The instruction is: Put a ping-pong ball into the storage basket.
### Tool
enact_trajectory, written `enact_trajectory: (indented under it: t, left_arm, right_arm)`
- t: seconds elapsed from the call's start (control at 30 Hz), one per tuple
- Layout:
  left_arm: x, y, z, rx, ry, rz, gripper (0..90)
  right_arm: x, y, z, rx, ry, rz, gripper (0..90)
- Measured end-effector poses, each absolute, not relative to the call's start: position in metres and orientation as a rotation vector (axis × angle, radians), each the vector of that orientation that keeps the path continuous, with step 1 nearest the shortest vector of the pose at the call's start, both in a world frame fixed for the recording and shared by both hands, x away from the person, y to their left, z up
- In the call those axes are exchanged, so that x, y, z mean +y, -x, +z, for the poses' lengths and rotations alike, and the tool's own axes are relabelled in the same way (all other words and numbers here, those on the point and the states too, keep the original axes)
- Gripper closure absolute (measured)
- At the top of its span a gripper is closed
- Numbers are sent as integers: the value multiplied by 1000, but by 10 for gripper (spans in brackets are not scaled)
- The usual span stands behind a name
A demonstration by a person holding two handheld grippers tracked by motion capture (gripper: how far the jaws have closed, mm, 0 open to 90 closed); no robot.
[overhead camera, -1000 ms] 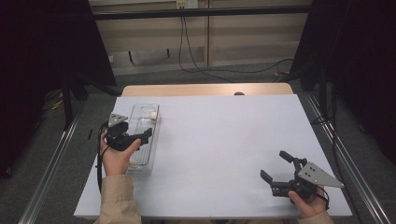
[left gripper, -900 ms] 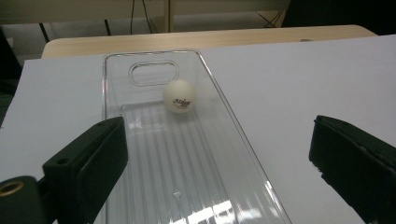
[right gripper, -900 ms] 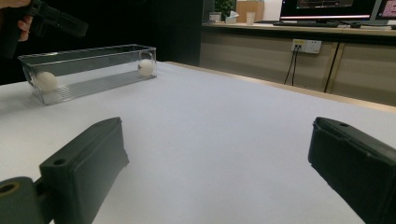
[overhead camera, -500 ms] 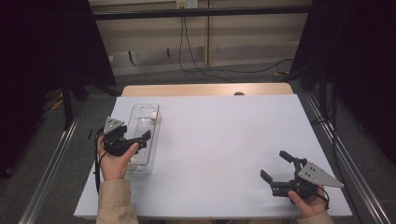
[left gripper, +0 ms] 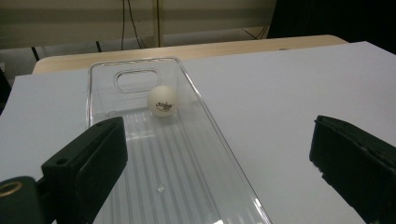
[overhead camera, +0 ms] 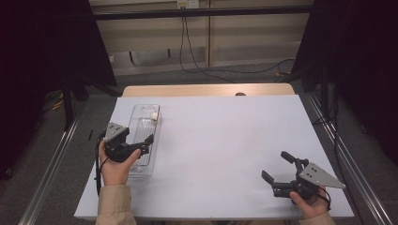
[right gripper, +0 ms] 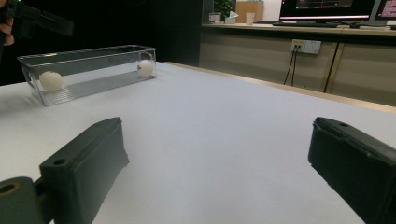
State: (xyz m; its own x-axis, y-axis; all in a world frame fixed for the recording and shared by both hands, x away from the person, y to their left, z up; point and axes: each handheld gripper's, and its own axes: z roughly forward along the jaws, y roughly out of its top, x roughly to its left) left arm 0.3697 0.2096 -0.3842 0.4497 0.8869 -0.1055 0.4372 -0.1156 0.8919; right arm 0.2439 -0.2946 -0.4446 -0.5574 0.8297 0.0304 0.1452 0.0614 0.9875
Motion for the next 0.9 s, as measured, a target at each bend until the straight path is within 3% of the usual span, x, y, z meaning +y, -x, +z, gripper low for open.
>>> enact_trajectory:
  t: [0.9]
  left_arm:
    - [206,-346,-396,1057,-1681,574,24]
  right_arm:
    - [-295,-244,-444,1771,-968,1539,32]
